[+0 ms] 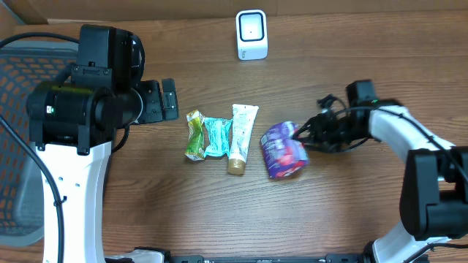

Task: Scan the item barcode
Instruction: 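Grasp the red-purple shower pack with the right gripper, then lift the pack and carry it toward the white scanner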

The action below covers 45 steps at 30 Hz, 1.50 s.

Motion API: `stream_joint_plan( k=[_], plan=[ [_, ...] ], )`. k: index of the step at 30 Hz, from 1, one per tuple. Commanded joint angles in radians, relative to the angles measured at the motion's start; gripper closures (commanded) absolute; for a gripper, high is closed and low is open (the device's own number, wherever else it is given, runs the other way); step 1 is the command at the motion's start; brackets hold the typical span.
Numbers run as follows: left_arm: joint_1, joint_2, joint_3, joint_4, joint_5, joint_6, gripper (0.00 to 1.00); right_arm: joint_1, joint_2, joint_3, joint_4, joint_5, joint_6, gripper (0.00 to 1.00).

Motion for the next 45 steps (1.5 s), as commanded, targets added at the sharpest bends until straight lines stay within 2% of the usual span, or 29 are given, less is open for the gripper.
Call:
stream_joint_plan(
  k=[1,4,8,11,16,19,27,39,45],
  plan=[
    [-0.001,-0.002,0.002,0.001,-0.002,-0.014,0.0,-0.047,-0.005,0.093,-0.058,0.293,-0.037,0.61],
    [-0.001,-0.002,0.002,0.001,-0.002,-0.014,0.01,-0.079,-0.005,0.194,-0.151,0.33,-0.103,0.53],
    [-0.001,-0.002,0.002,0.0,-0.002,-0.014,0.0,-0.115,-0.005,0.294,-0.241,0.337,-0.157,0.29],
    [-0.001,-0.002,0.002,0.0,-0.002,-0.014,0.0,-0.137,-0.004,0.305,-0.263,0.329,-0.219,0.15],
    [-0.001,-0.002,0.002,0.0,-0.002,-0.014,0.01,-0.138,0.006,0.268,-0.272,0.206,-0.419,0.04],
    [-0.001,-0.002,0.002,0.0,-0.002,-0.014,0.0,-0.129,0.009,0.24,-0.271,0.167,-0.501,0.03],
    [-0.001,-0.002,0.002,0.001,-0.002,-0.014,0.0,-0.119,0.042,0.191,-0.232,0.092,-0.591,0.03],
    [-0.001,-0.002,0.002,0.001,-0.002,-0.014,0.0,-0.004,0.054,0.034,-0.052,0.097,-0.592,0.05],
    [-0.001,-0.002,0.002,0.001,-0.002,-0.014,0.01,0.006,0.054,-0.044,0.057,0.1,-0.557,0.11]
  ],
)
